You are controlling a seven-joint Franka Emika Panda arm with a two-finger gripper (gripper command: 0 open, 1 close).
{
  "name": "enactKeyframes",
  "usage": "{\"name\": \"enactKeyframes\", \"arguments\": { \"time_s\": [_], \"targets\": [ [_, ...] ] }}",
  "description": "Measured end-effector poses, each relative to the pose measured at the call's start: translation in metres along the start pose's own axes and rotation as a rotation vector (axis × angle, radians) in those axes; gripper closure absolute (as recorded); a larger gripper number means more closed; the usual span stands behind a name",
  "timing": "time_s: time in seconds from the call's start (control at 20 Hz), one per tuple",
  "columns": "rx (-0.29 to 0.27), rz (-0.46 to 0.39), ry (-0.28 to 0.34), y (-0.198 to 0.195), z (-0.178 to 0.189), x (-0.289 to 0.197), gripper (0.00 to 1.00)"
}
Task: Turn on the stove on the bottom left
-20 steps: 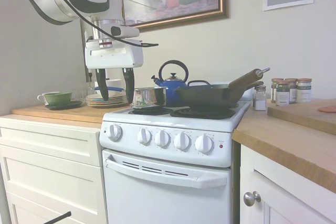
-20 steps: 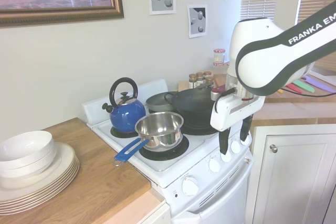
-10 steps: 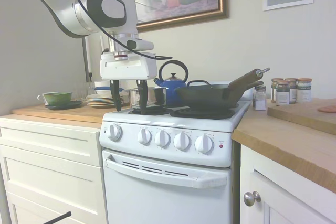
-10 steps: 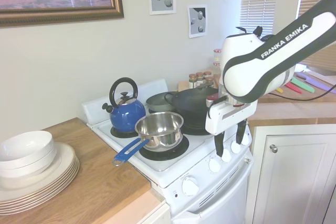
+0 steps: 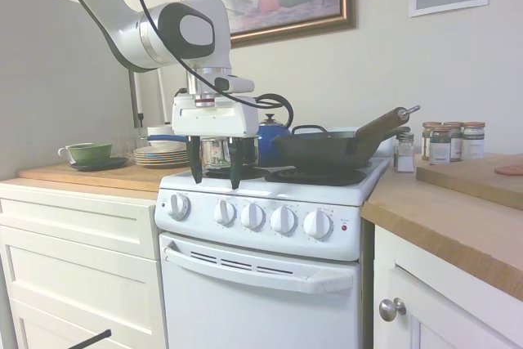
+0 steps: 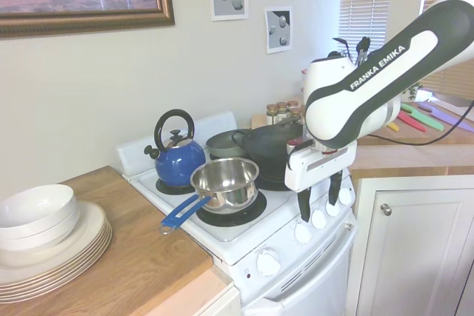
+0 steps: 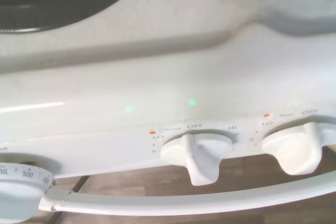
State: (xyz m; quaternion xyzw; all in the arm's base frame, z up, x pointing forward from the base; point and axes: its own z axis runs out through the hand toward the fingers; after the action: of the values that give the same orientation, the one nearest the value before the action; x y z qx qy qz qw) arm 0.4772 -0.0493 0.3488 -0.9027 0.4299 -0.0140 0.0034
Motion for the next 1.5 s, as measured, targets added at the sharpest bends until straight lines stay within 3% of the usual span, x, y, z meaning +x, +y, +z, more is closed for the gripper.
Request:
{"name": "enactKeyframes", "arguments": {
  "time_s": [1.5],
  "targets": [
    [-0.021,-0.007,0.001,-0.019,0.034,0.014,1.00]
  ]
}}
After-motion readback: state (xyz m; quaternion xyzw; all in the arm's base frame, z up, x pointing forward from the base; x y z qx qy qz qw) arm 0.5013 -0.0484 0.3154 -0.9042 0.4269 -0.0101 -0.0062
